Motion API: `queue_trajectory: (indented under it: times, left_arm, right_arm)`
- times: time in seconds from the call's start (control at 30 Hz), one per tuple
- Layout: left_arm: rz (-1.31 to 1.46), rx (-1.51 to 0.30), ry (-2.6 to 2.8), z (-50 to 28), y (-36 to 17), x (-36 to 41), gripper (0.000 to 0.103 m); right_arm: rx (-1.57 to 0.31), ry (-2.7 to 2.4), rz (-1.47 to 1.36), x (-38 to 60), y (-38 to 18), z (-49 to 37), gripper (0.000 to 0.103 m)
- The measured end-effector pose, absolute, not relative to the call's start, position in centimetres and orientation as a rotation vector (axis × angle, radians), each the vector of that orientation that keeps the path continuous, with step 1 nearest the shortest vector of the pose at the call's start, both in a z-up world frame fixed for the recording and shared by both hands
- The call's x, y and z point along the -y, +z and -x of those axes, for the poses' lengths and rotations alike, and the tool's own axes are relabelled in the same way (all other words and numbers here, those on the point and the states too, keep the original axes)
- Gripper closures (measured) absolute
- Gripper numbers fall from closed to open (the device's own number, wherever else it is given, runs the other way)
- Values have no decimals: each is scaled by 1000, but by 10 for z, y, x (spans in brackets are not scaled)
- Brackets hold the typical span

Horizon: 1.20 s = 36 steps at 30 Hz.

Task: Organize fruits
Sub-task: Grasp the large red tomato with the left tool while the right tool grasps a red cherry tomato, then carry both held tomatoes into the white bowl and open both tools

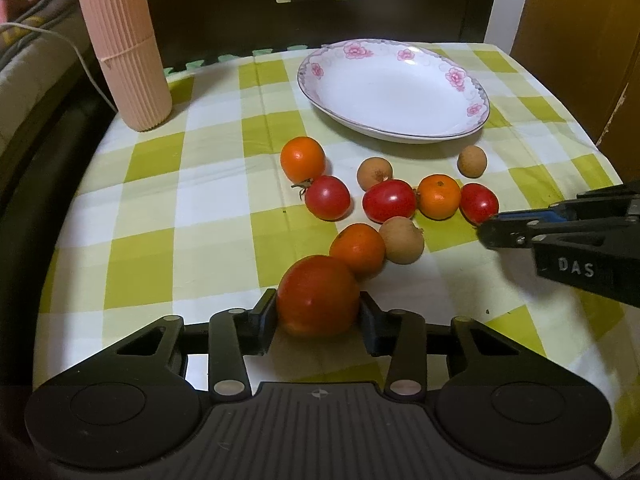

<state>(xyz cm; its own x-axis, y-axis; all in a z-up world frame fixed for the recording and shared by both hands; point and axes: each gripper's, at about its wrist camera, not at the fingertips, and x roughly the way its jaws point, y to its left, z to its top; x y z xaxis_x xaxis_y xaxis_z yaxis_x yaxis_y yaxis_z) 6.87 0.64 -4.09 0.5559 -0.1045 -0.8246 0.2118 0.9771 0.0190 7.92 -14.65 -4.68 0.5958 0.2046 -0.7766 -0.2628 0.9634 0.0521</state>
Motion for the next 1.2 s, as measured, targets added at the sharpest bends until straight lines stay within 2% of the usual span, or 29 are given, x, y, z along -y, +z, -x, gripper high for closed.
queue_trajectory:
  times: [0.1, 0.6, 0.67, 0.7, 0.73, 0.8, 0.83, 1.03, 1.1, 1.13, 1.2]
  left_arm:
    - [-113, -968, -193, -67, -40, -8, 54]
    - [-98, -973, -201, -67, -40, -7, 52]
    - [-101, -975, -204, -68, -40, -6, 47]
    - [-99, -977, -207, -67, -40, -6, 45]
    - [-98, -977, -210, -67, -40, -5, 44]
    - [-104, -976, -213, -67, -41, -4, 43]
    - [-106, -974, -215, -66, -41, -3, 42]
    - [-110, -962, -212, -70, -43, -2, 40]
    - [-121, -961, -205, -69, -43, -3, 49]
    - [-119, -963, -199, -69, -42, -5, 53]
    - [-97, -970, -200, -70, -41, -8, 53]
  right_arm:
    - [-891, 275, 51, 150, -44, -76, 94]
    - [-896, 304, 26, 155, -49, -77, 94]
    - [-896, 306, 41, 153, -48, -77, 90]
    - [-900, 308, 44, 152, -47, -78, 84]
    - [-902, 302, 50, 152, -47, -78, 74]
    - [-898, 281, 64, 151, -46, -78, 59]
    - [-893, 274, 67, 151, -45, -78, 58]
    - [-871, 264, 68, 147, -46, -88, 59]
    - [-877, 261, 73, 145, -47, -92, 60]
    - [-874, 256, 77, 145, -48, -92, 67]
    - [-876, 250, 91, 144, -48, -93, 78]
